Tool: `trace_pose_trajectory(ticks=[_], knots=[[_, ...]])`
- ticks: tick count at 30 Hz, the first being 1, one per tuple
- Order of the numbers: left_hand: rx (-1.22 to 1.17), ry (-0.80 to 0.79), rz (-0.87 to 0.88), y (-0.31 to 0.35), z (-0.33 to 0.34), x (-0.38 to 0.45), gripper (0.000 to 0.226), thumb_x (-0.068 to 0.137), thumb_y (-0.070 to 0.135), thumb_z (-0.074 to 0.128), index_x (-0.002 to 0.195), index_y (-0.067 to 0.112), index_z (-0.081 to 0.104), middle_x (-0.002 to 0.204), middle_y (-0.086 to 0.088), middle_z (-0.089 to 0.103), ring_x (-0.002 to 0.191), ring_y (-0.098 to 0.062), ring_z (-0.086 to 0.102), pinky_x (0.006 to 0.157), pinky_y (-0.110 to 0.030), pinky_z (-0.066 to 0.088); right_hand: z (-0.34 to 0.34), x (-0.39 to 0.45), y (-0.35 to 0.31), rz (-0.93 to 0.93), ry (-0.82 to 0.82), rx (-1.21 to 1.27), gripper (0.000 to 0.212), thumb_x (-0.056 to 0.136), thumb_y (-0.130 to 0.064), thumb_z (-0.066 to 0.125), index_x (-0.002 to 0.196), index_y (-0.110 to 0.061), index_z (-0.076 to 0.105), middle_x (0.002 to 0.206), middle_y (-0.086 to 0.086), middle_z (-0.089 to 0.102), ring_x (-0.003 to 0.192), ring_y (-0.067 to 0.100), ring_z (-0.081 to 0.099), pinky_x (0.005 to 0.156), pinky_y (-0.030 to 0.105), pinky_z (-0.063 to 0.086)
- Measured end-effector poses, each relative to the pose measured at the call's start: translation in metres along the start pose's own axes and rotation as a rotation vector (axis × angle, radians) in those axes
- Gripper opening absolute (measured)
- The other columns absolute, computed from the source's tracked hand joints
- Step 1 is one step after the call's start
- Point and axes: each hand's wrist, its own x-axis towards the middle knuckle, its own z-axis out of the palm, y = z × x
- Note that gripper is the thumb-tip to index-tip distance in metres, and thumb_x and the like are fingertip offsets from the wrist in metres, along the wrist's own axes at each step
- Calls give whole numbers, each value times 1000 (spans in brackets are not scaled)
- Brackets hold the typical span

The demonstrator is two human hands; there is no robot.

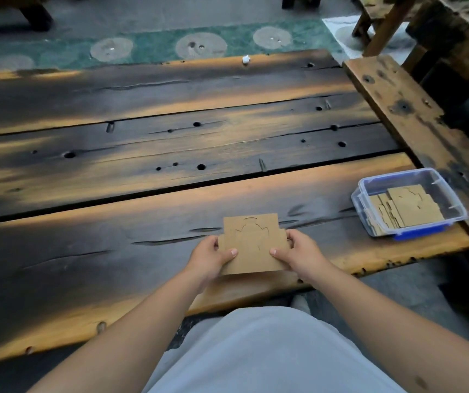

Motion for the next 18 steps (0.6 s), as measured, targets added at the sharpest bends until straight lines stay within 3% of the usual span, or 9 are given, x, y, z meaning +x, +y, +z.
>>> trace_pose_trajectory(ticks=[4, 10, 18], knots=[[47, -11, -10, 14, 24, 8, 18, 84, 26, 71, 99, 22, 60, 97, 3, 67, 89, -17, 64, 84, -44, 57, -25, 7, 13, 3, 16, -15, 30, 77, -20, 77, 102, -21, 61, 98, -3, 69, 84, 9, 65, 77, 34, 56], [73, -34, -24, 46, 87, 19, 22, 85, 22, 70, 105, 15, 62, 103, -3, 69, 91, -21, 65, 86, -47, 56, -89, 21, 35, 27, 41, -12, 32, 75, -23, 78, 103, -24, 60, 96, -3, 67, 88, 18, 66, 78, 45, 57], [185, -51, 17, 106, 194, 42, 25, 85, 27, 70, 105, 17, 59, 103, -3, 66, 92, -22, 63, 86, -47, 55, -203, 51, 64, 42, 89, -51, 33, 76, -31, 76, 104, -29, 59, 96, -12, 65, 89, 9, 62, 82, 39, 56]])
